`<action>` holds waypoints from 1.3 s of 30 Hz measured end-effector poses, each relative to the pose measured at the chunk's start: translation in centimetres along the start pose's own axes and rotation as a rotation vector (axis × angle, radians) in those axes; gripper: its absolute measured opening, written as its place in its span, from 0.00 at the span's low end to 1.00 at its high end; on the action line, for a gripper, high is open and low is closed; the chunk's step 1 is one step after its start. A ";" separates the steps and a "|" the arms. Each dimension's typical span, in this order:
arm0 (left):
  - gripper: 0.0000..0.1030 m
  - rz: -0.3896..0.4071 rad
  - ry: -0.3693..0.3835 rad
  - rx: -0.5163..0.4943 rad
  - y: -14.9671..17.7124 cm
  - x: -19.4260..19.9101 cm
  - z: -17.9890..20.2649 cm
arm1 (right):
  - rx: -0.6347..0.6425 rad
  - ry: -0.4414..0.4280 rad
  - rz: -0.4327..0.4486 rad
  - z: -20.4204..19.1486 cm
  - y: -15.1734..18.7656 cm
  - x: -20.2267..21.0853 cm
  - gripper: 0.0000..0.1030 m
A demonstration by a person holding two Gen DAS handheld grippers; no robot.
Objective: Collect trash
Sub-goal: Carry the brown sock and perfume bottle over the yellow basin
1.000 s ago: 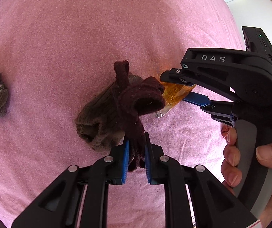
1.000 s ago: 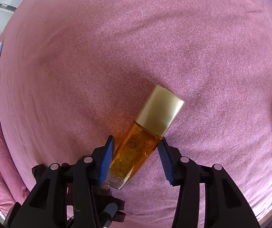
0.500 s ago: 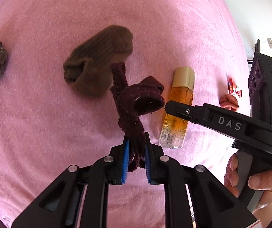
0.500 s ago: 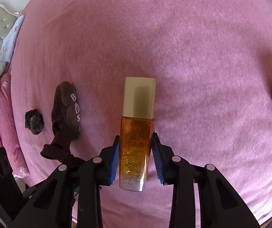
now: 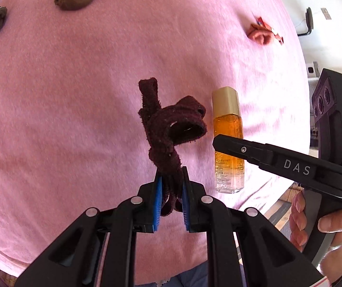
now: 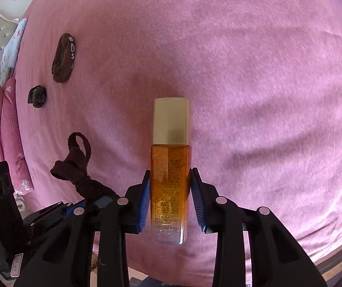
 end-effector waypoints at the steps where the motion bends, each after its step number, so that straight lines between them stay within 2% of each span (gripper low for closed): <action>1: 0.14 -0.011 -0.001 -0.017 0.9 -0.2 0.5 | -0.012 0.000 0.007 0.5 0.9 0.4 0.31; 9: 0.14 -0.085 -0.012 -0.144 7.1 -1.6 5.5 | -0.145 -0.039 0.078 5.3 6.9 3.7 0.31; 17: 0.14 -0.162 0.007 -0.275 11.3 -4.1 13.3 | -0.292 -0.067 0.146 14.4 12.3 9.4 0.31; 21: 0.14 -0.198 0.012 -0.354 13.4 -6.0 18.5 | -0.364 -0.071 0.177 19.3 15.4 12.1 0.31; 27: 0.14 -0.245 0.018 -0.452 14.1 -9.7 27.2 | -0.469 -0.068 0.219 27.0 20.2 15.3 0.31; 30: 0.14 -0.269 0.021 -0.500 15.7 -11.5 30.8 | -0.516 -0.060 0.235 30.8 22.9 16.6 0.31; 39: 0.14 -0.360 0.026 -0.628 22.2 -15.5 37.5 | -0.645 -0.045 0.257 40.1 30.4 18.8 0.31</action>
Point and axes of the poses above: each gripper's, at about its wrist camera, not at the fingertips, and x roughly against the way its jaws point, z to its right, y to its underside, the point moved 1 cm from there along -x, roughly the way its jaws point, and after that the axes turned 8 degrees about z, right-handed, at the moved point
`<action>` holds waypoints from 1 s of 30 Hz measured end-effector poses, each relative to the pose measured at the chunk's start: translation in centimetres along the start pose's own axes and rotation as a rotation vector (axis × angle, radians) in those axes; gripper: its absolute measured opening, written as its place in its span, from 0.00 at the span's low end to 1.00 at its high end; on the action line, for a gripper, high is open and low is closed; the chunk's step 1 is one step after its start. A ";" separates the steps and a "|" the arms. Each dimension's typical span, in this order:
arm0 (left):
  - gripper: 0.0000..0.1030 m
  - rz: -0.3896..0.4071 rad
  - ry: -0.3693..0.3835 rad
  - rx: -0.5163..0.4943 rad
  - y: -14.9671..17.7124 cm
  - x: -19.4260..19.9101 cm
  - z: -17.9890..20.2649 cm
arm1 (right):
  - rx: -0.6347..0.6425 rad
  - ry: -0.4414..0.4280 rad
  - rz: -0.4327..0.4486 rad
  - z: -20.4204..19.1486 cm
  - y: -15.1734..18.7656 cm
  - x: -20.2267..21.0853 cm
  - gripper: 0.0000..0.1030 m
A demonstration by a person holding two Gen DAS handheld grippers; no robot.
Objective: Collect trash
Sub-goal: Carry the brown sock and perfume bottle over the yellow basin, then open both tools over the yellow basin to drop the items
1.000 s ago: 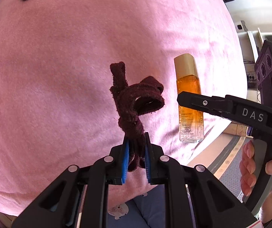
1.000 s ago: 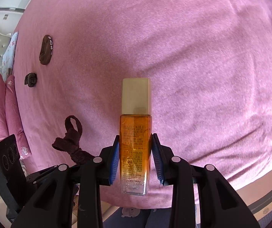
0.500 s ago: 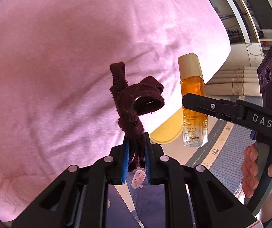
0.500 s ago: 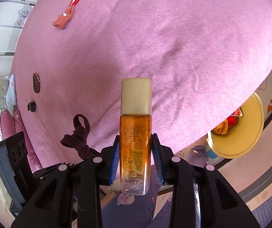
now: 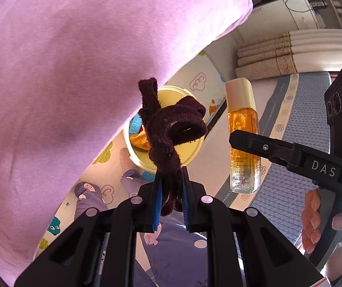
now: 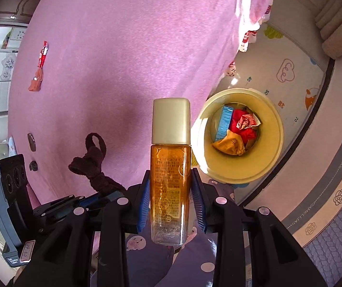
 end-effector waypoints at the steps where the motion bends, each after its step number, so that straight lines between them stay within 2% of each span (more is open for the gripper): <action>1: 0.14 -0.012 0.002 -0.013 -0.3 -0.8 1.1 | -0.015 0.001 0.002 1.1 0.0 0.2 0.31; 6: 0.14 -0.070 -0.002 -0.084 0.3 -3.9 4.9 | -0.082 0.006 0.012 5.3 0.3 0.9 0.31; 10: 0.14 -0.110 -0.011 -0.117 0.5 -5.8 6.3 | -0.121 0.007 0.011 7.7 0.6 1.1 0.31; 20: 0.16 -0.154 -0.008 -0.175 -0.2 -7.9 8.8 | -0.163 -0.008 0.002 10.1 0.5 0.8 0.32; 21: 0.18 -0.154 -0.009 -0.181 -0.2 -8.0 8.8 | -0.172 -0.007 -0.008 10.3 0.4 0.6 0.34; 22: 0.26 -0.153 -0.018 -0.183 -0.4 -8.3 9.2 | -0.180 -0.003 -0.015 10.6 0.4 0.5 0.35; 23: 0.41 -0.161 -0.016 -0.182 -0.4 -8.5 9.2 | -0.190 0.002 -0.014 10.8 0.3 0.4 0.37; 25: 0.57 -0.169 -0.014 -0.175 -0.4 -8.4 8.9 | -0.199 -0.003 -0.012 11.2 0.1 0.4 0.38; 30: 0.61 -0.189 -0.038 -0.190 -0.1 -8.7 8.6 | -0.185 0.007 -0.017 11.1 -0.1 0.5 0.38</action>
Point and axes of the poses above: each gripper's, at about its wrist camera, not at the fingertips, and x roughly against the way its jaws point, z to its right, y to its underside, the point moved 1 cm from there along -x, roughly the way its jaws point, and after that the axes turned 8 degrees about z, right-handed, at the moved point
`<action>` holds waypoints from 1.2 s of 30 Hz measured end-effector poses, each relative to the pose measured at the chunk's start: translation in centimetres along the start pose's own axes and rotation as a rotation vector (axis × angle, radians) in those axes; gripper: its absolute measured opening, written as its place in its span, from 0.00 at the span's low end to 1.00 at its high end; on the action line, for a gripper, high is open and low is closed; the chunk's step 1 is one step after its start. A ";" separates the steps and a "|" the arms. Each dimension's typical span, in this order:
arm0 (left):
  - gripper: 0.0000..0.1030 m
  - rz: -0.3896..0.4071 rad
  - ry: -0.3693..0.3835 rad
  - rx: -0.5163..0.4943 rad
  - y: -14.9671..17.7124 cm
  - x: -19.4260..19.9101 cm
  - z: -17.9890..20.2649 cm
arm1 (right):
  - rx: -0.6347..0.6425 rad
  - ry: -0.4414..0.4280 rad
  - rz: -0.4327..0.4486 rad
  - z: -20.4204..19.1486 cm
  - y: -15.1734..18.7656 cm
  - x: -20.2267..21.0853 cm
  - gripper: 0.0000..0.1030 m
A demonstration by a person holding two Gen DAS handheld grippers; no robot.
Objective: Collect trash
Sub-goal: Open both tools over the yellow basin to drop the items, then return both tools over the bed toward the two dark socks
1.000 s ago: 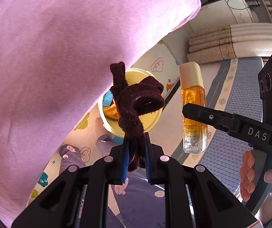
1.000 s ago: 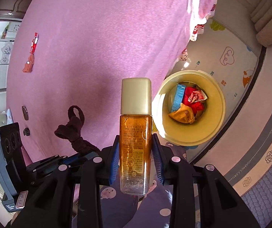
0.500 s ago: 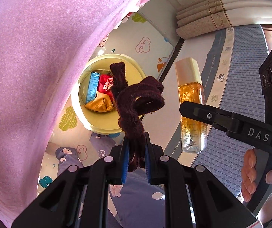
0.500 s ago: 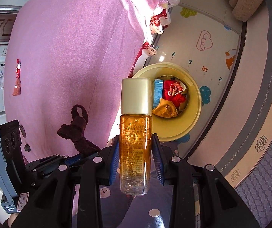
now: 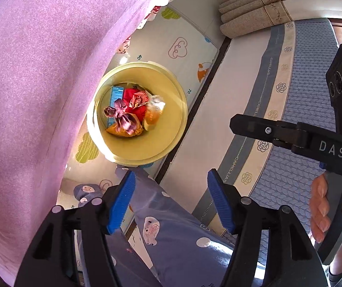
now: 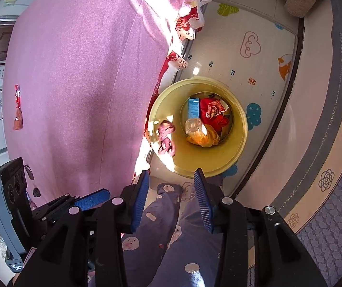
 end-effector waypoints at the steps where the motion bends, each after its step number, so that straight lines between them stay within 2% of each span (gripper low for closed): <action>1: 0.62 0.001 -0.005 0.006 0.0 0.1 -0.2 | 0.005 0.003 0.001 -0.1 0.0 0.0 0.38; 13: 0.62 0.043 -0.001 0.053 0.0 2.1 -1.6 | 0.050 -0.014 -0.004 -3.2 -0.1 -0.2 0.38; 20: 0.62 0.092 -0.009 0.075 0.5 4.2 -3.2 | 0.101 -0.025 -0.009 -6.5 0.0 -0.3 0.38; 29: 0.62 0.161 0.002 0.166 2.3 7.5 -7.9 | 0.226 -0.025 -0.020 -13.6 1.2 -1.4 0.38; 36: 0.62 0.226 0.003 0.278 4.6 10.8 -13.8 | 0.348 -0.031 -0.047 -21.2 3.2 -3.7 0.38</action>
Point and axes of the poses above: each gripper's, at about its wrist camera, not at the fingertips, and x roughly against the way its jaws point, z to its right, y to its underside, the point moved 1 cm from there along -x, roughly the way its jaws point, and after that the axes turned 8 degrees about z, right-handed, at the moved point
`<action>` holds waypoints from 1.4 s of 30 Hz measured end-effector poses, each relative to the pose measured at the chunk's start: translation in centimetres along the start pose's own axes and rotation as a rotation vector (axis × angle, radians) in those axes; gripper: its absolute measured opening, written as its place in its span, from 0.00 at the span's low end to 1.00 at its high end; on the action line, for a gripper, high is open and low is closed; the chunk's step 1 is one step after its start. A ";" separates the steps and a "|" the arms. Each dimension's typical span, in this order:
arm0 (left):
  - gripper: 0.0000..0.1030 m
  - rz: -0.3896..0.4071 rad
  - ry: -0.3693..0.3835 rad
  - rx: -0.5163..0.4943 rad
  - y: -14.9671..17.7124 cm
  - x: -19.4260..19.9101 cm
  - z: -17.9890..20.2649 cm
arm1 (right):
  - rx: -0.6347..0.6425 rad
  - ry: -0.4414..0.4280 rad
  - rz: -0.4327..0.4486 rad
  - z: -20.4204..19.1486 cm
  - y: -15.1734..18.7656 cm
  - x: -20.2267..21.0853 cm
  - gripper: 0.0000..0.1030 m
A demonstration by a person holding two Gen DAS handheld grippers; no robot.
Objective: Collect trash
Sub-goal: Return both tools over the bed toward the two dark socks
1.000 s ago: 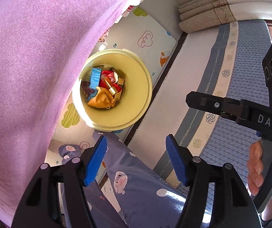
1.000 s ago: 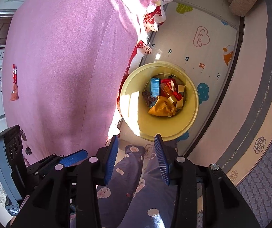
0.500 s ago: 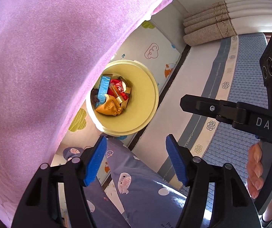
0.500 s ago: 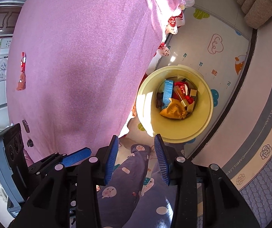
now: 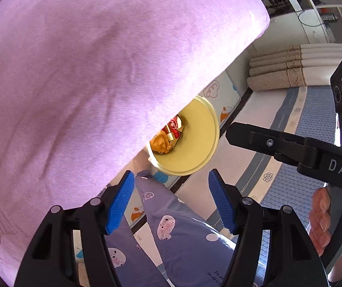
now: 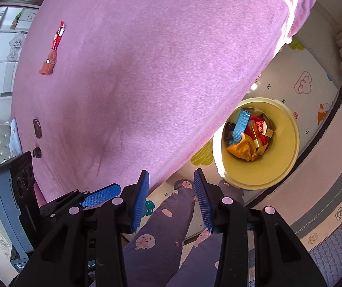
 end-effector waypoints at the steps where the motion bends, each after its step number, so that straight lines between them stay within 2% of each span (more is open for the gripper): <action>1: 0.62 0.010 -0.001 0.018 0.1 0.6 -1.0 | 0.019 -0.002 -0.005 -1.2 0.0 -0.4 0.38; 11: 0.63 0.132 -0.015 0.196 1.8 7.2 -11.8 | 0.181 -0.028 -0.045 -14.1 0.4 -5.4 0.38; 19: 0.63 0.247 -0.064 0.340 3.7 13.3 -21.9 | 0.349 -0.051 -0.059 -24.4 -0.1 -8.8 0.38; 23: 0.63 0.309 -0.082 0.433 4.3 15.8 -25.6 | 0.432 -0.055 -0.070 -28.8 -0.9 -10.1 0.38; 30: 0.63 0.410 -0.118 0.598 4.5 19.1 -30.7 | 0.568 -0.076 -0.114 -35.0 -2.4 -12.5 0.38; 34: 0.65 0.481 -0.111 0.705 5.0 20.9 -33.1 | 0.624 -0.083 -0.146 -37.8 -3.0 -14.5 0.38; 42: 0.65 0.558 -0.124 0.846 6.7 23.4 -38.7 | 0.704 -0.081 -0.178 -43.4 -3.1 -17.7 0.38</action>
Point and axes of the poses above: each gripper's, at about its wrist camera, not at the fingertips, and x roughly against the way its jaws point, z to its right, y to its underside, the point moved 1 cm from there along -x, roughly the way its jaws point, and after that the axes turned 8 degrees about z, right-handed, at the moved point
